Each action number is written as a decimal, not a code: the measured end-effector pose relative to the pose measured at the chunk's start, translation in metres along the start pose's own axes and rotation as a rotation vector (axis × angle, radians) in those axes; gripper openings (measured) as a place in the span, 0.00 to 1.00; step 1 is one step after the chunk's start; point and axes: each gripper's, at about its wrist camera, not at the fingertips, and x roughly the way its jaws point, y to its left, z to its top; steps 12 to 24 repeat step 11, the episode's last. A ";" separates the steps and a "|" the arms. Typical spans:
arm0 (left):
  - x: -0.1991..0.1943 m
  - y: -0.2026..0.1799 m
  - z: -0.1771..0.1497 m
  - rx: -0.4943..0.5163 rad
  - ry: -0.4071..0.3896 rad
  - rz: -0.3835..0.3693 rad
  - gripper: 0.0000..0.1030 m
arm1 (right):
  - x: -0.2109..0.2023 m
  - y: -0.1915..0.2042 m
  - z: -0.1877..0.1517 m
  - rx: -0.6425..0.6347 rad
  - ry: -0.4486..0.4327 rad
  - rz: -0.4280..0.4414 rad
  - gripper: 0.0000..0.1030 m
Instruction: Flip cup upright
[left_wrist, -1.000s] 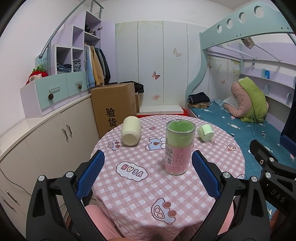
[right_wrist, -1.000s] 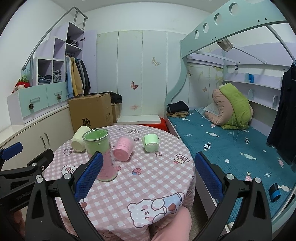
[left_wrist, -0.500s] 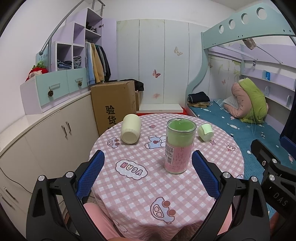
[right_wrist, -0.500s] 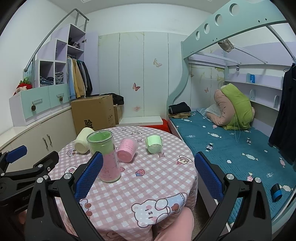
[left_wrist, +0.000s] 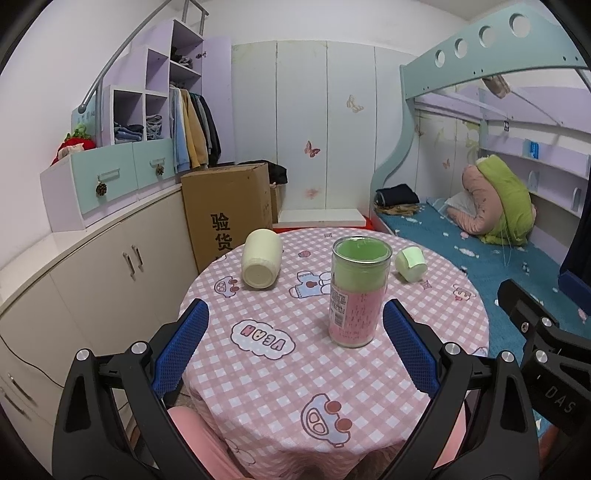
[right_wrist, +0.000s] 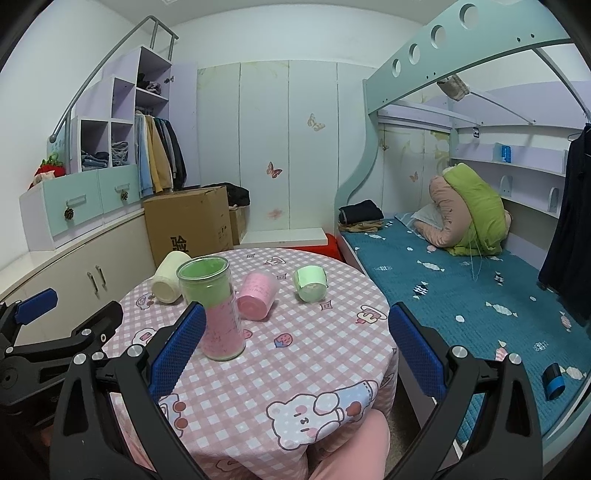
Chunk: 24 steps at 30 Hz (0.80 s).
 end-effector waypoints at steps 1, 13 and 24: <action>0.000 0.000 -0.001 0.006 0.002 0.005 0.93 | 0.000 0.000 0.000 0.001 0.001 0.002 0.93; 0.001 -0.001 0.002 0.019 0.020 0.021 0.93 | 0.004 -0.001 -0.002 0.004 0.019 0.004 0.93; 0.001 -0.001 0.002 0.019 0.020 0.021 0.93 | 0.004 -0.001 -0.002 0.004 0.019 0.004 0.93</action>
